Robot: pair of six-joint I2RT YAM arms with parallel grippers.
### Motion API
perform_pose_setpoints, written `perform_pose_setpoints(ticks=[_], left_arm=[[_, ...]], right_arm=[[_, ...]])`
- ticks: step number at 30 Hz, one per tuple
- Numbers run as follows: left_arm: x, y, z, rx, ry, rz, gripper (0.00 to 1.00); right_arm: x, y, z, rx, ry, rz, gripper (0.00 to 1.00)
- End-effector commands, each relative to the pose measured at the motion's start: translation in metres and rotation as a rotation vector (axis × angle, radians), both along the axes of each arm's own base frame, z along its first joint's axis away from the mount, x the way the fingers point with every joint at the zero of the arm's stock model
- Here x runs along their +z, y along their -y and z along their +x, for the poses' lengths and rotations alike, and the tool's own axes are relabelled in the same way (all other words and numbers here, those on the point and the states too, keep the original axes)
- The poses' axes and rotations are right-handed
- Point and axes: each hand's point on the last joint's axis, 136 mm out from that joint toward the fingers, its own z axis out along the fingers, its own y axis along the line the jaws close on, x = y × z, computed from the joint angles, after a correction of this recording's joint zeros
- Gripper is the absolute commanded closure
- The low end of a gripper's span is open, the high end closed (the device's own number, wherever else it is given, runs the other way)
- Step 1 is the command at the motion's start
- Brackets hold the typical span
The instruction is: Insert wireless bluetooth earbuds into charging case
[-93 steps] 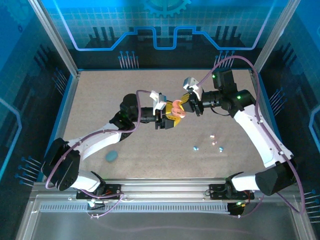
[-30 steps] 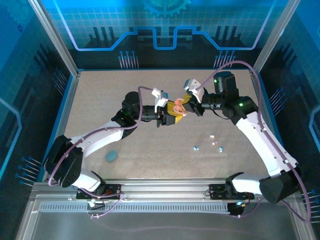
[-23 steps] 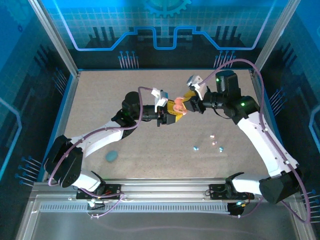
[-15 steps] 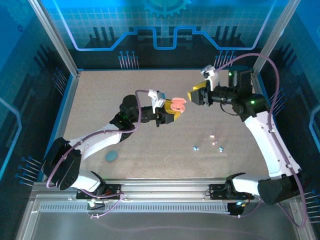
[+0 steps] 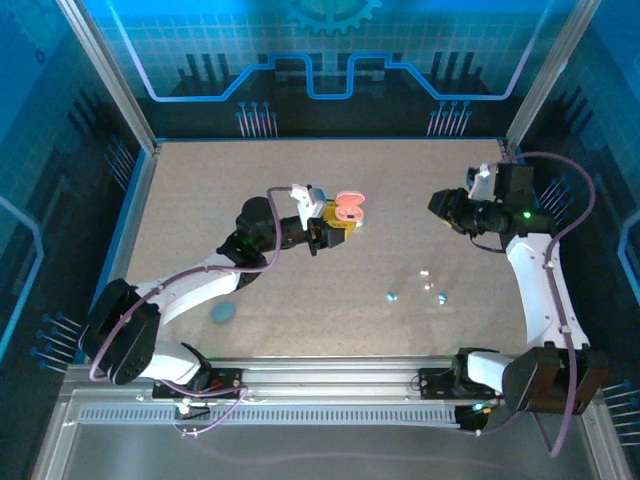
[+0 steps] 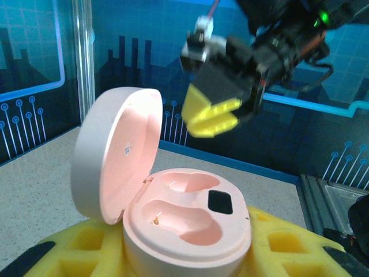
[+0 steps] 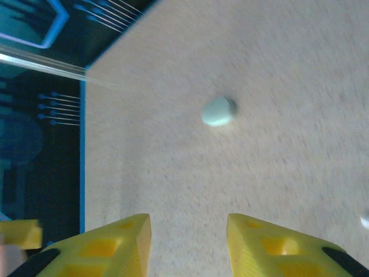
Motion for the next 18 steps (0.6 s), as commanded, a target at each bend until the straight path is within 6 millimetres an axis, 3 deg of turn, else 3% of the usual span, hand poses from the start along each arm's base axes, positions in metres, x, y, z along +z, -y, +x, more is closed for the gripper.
perform_pose_setpoints(ticks=[1, 5, 8, 11, 18], left_arm=[[0.020, -0.006, -0.004, 0.017, 0.079, -0.033, 0.65], [0.022, -0.007, -0.004, 0.020, 0.078, -0.042, 0.65], [0.022, -0.007, -0.003, 0.023, 0.074, -0.050, 0.65], [0.023, -0.006, -0.002, 0.020, 0.073, -0.054, 0.65], [0.021, -0.006, -0.002, 0.017, 0.065, -0.051, 0.65]], right_arm=[[-0.028, 0.010, -0.017, -0.075, -0.141, -0.009, 0.59], [-0.084, 0.033, -0.037, -0.147, -0.288, -0.153, 0.62], [-0.118, 0.034, -0.044, -0.148, -0.361, -0.157, 0.64], [-0.143, 0.035, -0.045, -0.122, -0.434, -0.176, 0.63], [-0.180, 0.039, -0.036, -0.082, -0.536, -0.219, 0.62]])
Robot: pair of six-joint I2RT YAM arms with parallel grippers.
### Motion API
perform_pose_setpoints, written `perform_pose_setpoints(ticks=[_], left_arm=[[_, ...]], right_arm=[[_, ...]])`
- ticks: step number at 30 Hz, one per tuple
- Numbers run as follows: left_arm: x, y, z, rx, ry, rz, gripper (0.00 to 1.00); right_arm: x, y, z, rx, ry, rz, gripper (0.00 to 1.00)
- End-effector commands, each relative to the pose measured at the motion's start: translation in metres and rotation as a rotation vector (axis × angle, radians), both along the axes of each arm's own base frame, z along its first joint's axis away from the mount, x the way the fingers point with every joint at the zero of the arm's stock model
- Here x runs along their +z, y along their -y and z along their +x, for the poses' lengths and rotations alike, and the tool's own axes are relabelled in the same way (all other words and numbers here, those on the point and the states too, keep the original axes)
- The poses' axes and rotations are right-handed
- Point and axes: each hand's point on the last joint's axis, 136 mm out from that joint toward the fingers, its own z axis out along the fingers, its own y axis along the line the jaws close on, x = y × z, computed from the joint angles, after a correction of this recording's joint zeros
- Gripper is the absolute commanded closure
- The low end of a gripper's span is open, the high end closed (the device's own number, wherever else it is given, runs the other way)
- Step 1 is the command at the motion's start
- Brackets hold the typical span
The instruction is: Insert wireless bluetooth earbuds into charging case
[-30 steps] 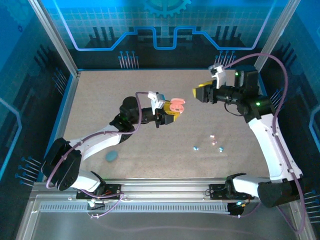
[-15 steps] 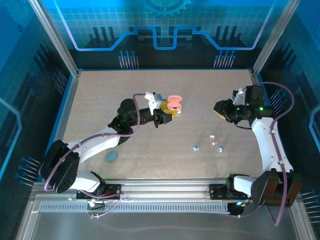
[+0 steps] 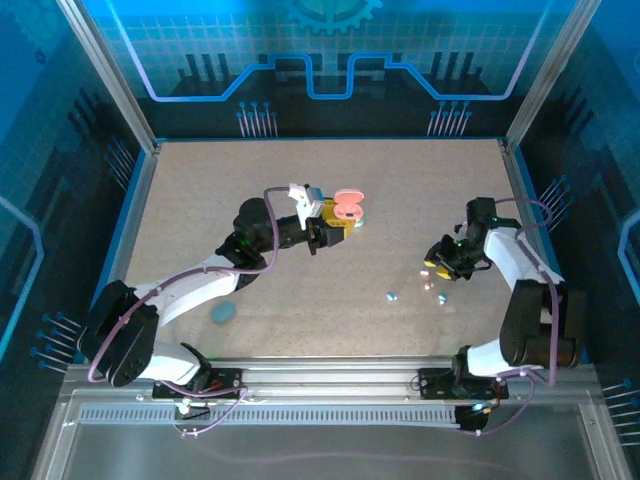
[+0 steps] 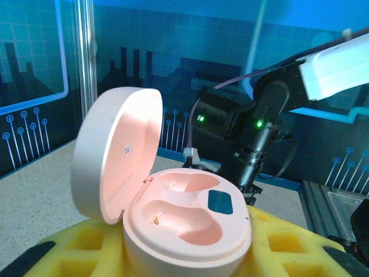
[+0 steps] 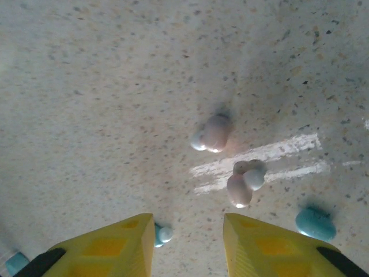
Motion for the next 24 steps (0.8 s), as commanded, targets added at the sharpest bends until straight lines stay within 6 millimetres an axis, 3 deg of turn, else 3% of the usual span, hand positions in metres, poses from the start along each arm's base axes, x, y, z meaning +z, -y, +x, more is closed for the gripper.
perform_pose_setpoints(ticks=[1, 8, 16, 24], left_arm=[[0.014, -0.004, -0.002, 0.010, 0.042, -0.031, 0.65], [0.013, -0.004, -0.002, 0.008, 0.037, -0.026, 0.66], [0.011, -0.003, -0.002, 0.007, 0.030, -0.020, 0.65], [0.011, -0.004, -0.003, 0.006, 0.029, -0.018, 0.65]], right_arm=[[-0.009, 0.005, 0.009, 0.023, -0.004, -0.033, 0.62], [-0.030, 0.009, 0.016, 0.053, -0.046, -0.056, 0.62], [-0.039, 0.005, 0.029, 0.091, -0.056, -0.035, 0.64], [-0.048, -0.002, 0.028, 0.109, -0.087, -0.004, 0.64]])
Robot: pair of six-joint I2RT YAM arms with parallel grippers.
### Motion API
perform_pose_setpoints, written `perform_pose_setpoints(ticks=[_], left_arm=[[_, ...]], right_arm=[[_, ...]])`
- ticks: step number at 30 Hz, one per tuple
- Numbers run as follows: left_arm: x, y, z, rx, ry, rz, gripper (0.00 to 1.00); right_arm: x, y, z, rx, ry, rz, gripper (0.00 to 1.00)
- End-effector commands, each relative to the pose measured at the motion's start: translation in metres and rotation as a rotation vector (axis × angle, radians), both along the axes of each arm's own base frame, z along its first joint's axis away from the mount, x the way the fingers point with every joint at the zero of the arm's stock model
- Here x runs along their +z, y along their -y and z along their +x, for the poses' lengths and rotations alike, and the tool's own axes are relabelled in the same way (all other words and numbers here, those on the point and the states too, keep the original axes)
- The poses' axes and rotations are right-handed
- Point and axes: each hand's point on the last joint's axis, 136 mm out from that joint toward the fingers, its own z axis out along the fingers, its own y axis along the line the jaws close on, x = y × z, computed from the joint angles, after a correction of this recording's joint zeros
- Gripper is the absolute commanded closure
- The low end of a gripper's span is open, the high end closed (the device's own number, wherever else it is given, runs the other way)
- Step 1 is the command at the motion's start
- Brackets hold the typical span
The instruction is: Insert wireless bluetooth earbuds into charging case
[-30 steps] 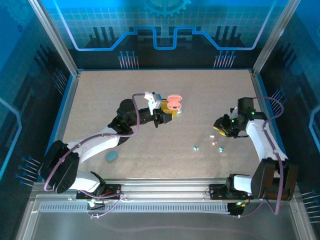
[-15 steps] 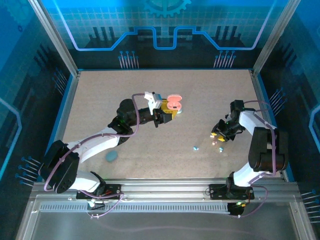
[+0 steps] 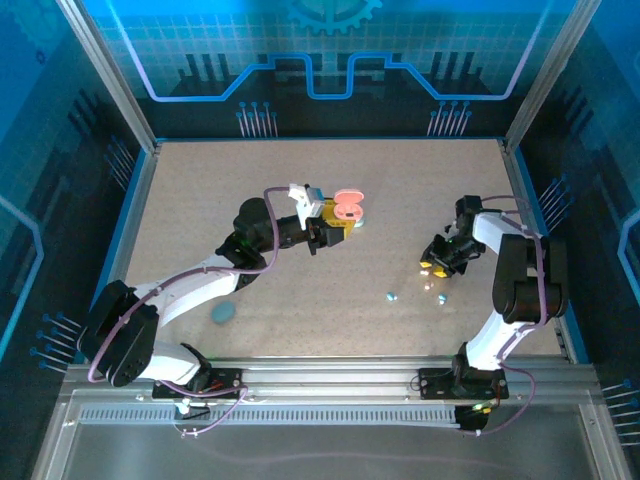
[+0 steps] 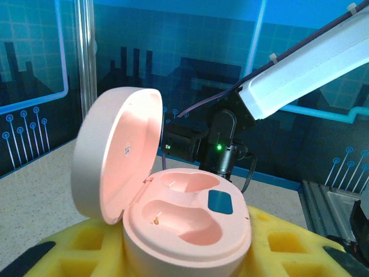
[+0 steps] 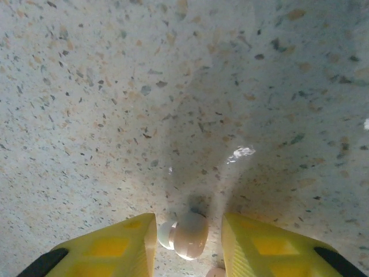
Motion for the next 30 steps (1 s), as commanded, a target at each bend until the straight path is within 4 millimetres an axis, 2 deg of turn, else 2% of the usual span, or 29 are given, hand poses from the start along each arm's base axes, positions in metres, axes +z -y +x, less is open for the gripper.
perform_pose_setpoints(ticks=[1, 11, 21, 30], left_arm=[[0.012, -0.004, -0.002, 0.007, 0.031, -0.019, 0.65], [0.013, -0.004, -0.002, 0.006, 0.030, -0.021, 0.65], [0.014, -0.004, -0.003, 0.005, 0.030, -0.024, 0.65], [0.014, -0.005, -0.005, 0.005, 0.030, -0.023, 0.65]], right_arm=[[0.000, -0.008, 0.003, 0.030, 0.002, 0.029, 0.65], [-0.002, -0.025, 0.003, 0.085, -0.019, 0.060, 0.67], [0.005, -0.040, 0.009, 0.175, 0.006, 0.044, 0.68], [0.005, -0.043, 0.013, 0.213, 0.003, 0.010, 0.67]])
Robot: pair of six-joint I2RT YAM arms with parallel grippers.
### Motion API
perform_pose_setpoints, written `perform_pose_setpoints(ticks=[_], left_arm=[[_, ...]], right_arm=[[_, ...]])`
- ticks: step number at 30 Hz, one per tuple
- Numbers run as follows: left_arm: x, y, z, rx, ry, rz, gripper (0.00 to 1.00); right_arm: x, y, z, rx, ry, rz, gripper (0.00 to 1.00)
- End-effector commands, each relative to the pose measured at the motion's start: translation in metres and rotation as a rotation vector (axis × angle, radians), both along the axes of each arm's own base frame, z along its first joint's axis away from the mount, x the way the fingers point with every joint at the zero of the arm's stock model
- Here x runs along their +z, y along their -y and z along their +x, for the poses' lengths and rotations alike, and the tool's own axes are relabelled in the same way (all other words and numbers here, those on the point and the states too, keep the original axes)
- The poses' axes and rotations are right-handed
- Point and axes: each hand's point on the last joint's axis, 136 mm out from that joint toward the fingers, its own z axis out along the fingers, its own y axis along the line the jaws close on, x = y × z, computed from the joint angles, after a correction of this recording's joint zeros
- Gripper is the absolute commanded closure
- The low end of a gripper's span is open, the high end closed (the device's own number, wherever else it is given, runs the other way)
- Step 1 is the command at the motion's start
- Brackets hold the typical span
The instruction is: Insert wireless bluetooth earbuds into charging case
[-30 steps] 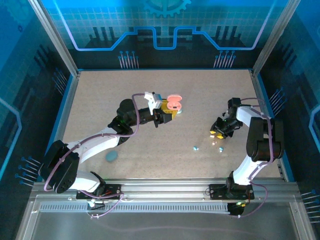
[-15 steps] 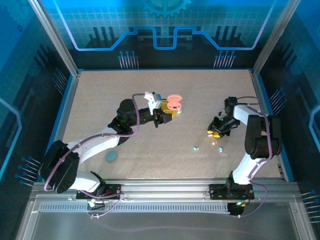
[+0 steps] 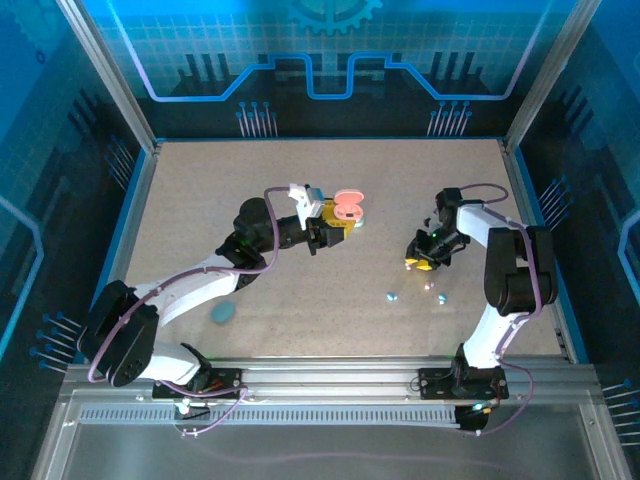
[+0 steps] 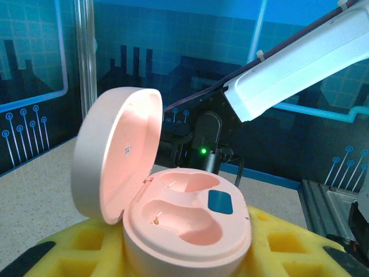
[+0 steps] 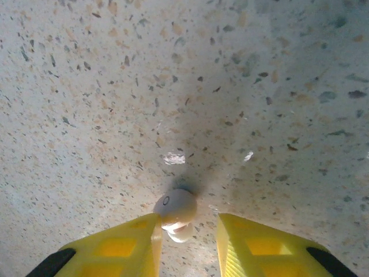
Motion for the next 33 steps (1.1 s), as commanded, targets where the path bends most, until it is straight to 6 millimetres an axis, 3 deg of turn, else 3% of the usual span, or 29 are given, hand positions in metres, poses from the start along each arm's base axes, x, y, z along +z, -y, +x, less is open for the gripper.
perform_pose_setpoints(ticks=[1, 13, 33], left_arm=[[0.014, -0.004, -0.005, 0.003, 0.033, -0.024, 0.66], [0.017, -0.006, -0.006, 0.008, 0.039, -0.026, 0.65], [0.017, -0.004, -0.005, -0.001, 0.035, -0.021, 0.65]], right_arm=[[0.001, 0.000, -0.001, 0.038, -0.018, -0.040, 0.67], [-0.003, -0.005, 0.004, 0.002, -0.044, -0.056, 0.64], [-0.006, -0.014, 0.009, 0.065, -0.051, -0.086, 0.69]])
